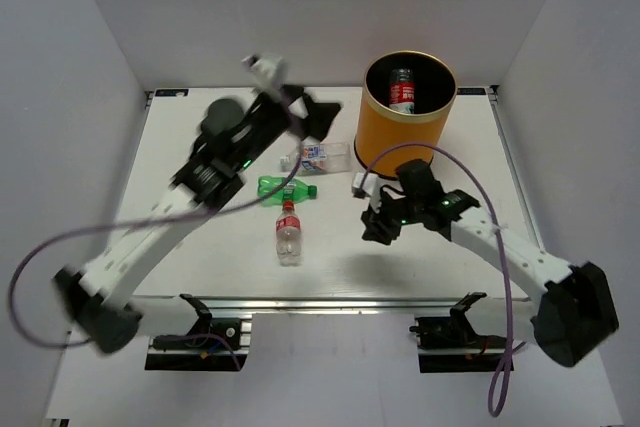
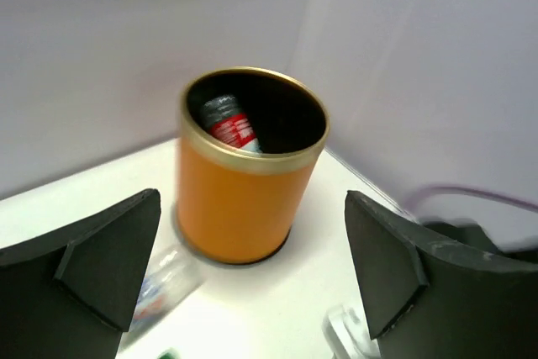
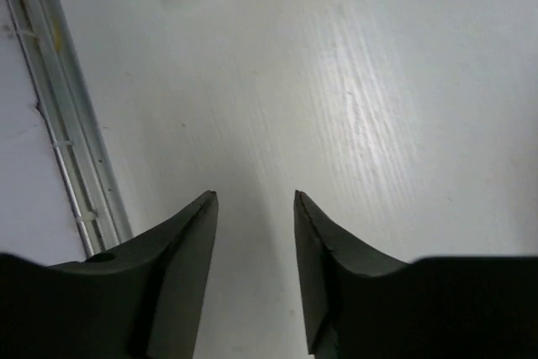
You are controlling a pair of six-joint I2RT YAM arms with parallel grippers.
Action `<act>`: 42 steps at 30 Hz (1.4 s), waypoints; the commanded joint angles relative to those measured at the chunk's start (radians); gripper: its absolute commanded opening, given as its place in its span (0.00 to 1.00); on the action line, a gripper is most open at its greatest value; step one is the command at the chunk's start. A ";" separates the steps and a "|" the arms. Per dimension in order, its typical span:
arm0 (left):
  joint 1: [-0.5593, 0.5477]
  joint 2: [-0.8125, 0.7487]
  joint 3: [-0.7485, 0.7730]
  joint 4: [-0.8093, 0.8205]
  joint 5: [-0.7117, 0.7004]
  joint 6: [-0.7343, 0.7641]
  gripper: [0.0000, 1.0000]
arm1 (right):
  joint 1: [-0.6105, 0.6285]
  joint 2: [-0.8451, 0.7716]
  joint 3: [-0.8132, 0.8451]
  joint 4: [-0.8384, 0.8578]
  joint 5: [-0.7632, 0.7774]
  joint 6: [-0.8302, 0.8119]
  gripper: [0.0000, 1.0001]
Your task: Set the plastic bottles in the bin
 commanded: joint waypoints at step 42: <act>0.019 -1.078 -0.762 -0.390 -0.271 0.139 1.00 | 0.461 0.916 0.639 0.150 0.617 0.864 0.90</act>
